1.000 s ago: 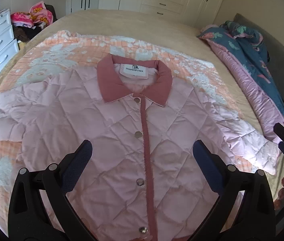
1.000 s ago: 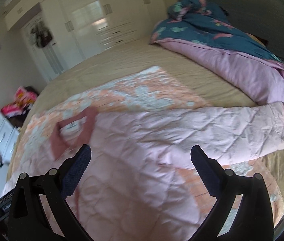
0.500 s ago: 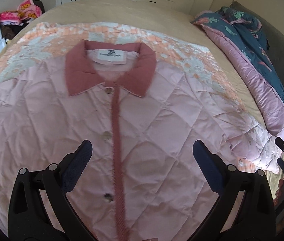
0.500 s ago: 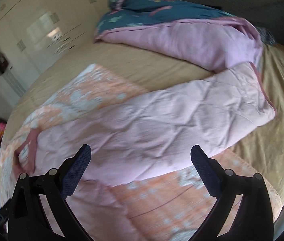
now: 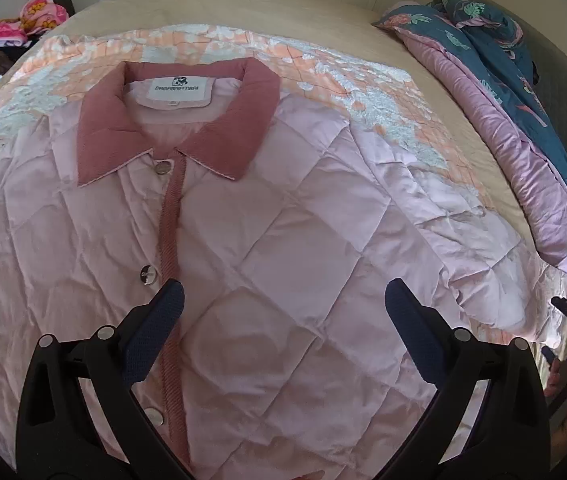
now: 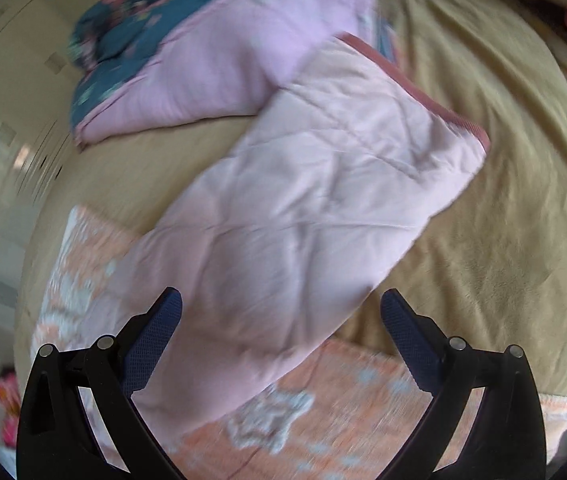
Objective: Fold large clothes
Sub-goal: 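Move the right tool to the outstretched sleeve cuff and grasp it, then lift the sleeve with the right tool and carry it across the jacket front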
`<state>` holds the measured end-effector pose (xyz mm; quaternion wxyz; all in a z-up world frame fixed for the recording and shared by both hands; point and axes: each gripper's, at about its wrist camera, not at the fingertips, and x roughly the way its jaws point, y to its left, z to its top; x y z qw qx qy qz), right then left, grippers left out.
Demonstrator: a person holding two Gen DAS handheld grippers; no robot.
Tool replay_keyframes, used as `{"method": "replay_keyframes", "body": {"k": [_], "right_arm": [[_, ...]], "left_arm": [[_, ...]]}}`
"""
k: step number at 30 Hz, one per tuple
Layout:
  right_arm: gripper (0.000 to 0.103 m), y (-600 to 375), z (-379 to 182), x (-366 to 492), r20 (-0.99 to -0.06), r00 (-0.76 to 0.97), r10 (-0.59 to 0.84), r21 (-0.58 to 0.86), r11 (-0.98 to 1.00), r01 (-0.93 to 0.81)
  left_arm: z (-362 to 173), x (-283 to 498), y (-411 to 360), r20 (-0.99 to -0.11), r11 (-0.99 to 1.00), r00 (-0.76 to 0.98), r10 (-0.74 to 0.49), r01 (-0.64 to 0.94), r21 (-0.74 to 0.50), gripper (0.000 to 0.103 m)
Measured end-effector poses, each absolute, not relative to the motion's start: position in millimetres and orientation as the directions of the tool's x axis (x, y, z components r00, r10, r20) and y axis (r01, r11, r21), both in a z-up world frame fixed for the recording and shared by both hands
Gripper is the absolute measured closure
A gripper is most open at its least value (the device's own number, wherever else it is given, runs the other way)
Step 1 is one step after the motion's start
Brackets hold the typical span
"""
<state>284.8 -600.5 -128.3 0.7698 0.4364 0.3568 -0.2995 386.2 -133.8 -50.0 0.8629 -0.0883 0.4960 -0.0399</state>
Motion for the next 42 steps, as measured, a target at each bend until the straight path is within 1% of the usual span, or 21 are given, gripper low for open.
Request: {"method": "replay_keyframes", "body": {"k": [4,8,10,12,13,15,16,17,18,21,24,28,32,36,42], "right_arm": [[0.004,-621.4,-149.7,287.0,-0.816,0.563,-0.132,0.488,0.366,0.792],[0.004,-631.3,-153.2,296.8,-0.805,0.57,-0.166,0.48,0.383,0.789],[0.006,-637.1,-153.4,296.1,-0.789,0.588,-0.179,0.498,0.376,0.782],[0.024,-639.5,-153.5,292.7,-0.785,0.583,-0.208,0.491,0.364,0.791],[0.028,-641.0,-153.3,288.7,-0.782,0.586,-0.215,0.495,0.356,0.792],[0.051,-642.2,-149.3,282.6,-0.761,0.604,-0.237,0.515,0.346,0.784],[0.057,-641.4,-148.0,280.6,-0.75,0.615,-0.242,0.524,0.35,0.777],[0.066,-640.7,-143.7,278.1,-0.731,0.637,-0.245,0.543,0.357,0.76],[0.073,-638.1,-138.5,274.5,-0.713,0.656,-0.248,0.559,0.364,0.745],[0.082,-624.9,-106.3,267.8,-0.613,0.742,-0.271,0.598,0.455,0.66],[0.084,-607.0,-83.8,266.8,-0.547,0.785,-0.292,0.588,0.533,0.608],[0.085,-579.8,-59.9,266.5,-0.472,0.844,-0.254,0.595,0.615,0.518],[0.086,-544.9,-24.2,274.2,-0.399,0.887,-0.233,0.529,0.731,0.43],[0.087,-508.8,-0.6,282.8,-0.376,0.907,-0.19,0.451,0.817,0.358],[0.087,-445.9,35.1,301.7,-0.361,0.929,-0.079,0.371,0.902,0.221]], "left_arm": [[-51.5,390.8,-132.9,-0.856,0.984,0.498,-0.143,-0.022,-0.177,0.009],[-47.2,394.1,-127.3,-0.856,0.987,0.5,-0.128,-0.021,-0.16,0.009],[-45.1,395.2,-123.3,-0.855,0.986,0.502,-0.13,-0.024,-0.164,0.009],[-43.2,397.2,-118.7,-0.856,0.984,0.497,-0.14,-0.024,-0.174,0.009],[-41.6,397.7,-116.2,-0.855,0.984,0.499,-0.143,-0.024,-0.178,0.009],[-37.9,397.6,-113.1,-0.85,0.982,0.505,-0.15,-0.02,-0.186,0.009],[-35.3,397.0,-111.4,-0.847,0.981,0.508,-0.156,-0.019,-0.192,0.009],[-32.6,395.8,-109.5,-0.843,0.98,0.514,-0.159,-0.021,-0.197,0.009],[-30.2,394.9,-108.5,-0.84,0.979,0.518,-0.162,-0.02,-0.201,0.009],[-20.1,391.0,-104.2,-0.829,0.979,0.533,-0.167,-0.013,-0.205,0.009],[-8.0,385.2,-98.7,-0.818,0.979,0.549,-0.169,-0.001,-0.203,0.009],[7.4,376.3,-87.4,-0.804,0.981,0.571,-0.166,0.01,-0.195,0.009],[21.9,367.9,-71.0,-0.793,0.982,0.588,-0.16,0.01,-0.191,0.009],[33.8,362.1,-52.8,-0.787,0.982,0.598,-0.153,0.001,-0.19,0.009],[48.2,355.2,-30.3,-0.775,0.979,0.612,-0.155,-0.009,-0.203,0.009]]}}
